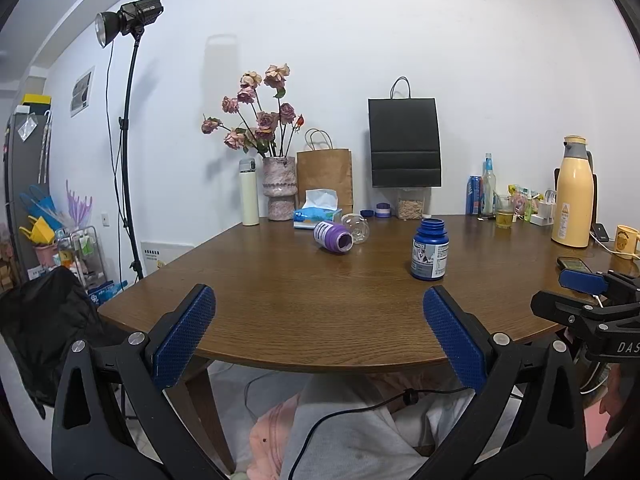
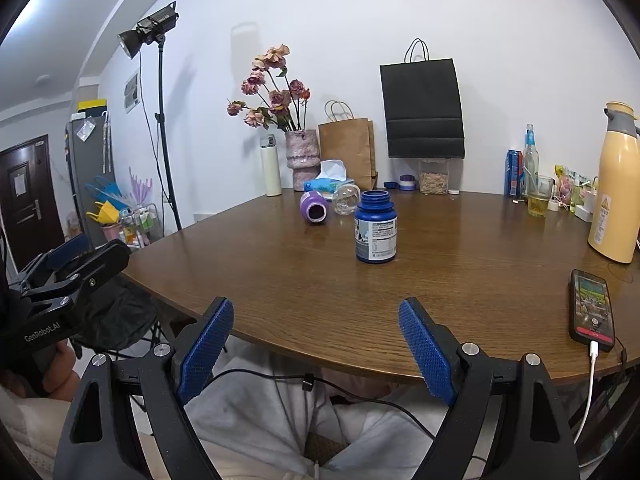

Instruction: Flip cup upright

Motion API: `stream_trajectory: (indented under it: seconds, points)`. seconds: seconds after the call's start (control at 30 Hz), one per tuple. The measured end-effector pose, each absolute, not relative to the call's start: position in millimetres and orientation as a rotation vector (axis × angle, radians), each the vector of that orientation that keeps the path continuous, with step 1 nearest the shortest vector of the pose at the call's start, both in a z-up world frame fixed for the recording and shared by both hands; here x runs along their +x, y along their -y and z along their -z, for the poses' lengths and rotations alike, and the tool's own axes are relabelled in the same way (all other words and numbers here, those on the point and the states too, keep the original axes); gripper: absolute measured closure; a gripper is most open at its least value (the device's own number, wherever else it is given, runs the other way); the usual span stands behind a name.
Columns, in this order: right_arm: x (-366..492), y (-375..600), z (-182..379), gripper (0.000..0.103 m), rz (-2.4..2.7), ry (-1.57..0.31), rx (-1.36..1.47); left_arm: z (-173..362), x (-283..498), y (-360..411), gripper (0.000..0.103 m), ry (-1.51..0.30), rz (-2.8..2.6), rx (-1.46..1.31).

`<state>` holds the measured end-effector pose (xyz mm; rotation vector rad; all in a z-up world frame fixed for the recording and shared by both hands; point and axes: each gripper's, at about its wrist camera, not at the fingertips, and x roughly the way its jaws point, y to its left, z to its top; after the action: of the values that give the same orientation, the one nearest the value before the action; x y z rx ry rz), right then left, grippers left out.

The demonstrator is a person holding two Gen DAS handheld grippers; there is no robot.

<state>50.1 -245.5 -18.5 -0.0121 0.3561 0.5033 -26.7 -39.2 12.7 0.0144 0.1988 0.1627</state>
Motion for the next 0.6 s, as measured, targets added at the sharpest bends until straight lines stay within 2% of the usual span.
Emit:
stream_trajectory:
  seconds: [0.6]
  points:
    - [49.3, 244.0, 19.1, 0.014, -0.504, -0.354, -0.014, -13.9, -29.1, 39.9, 0.000, -0.199, -0.160, 0.012]
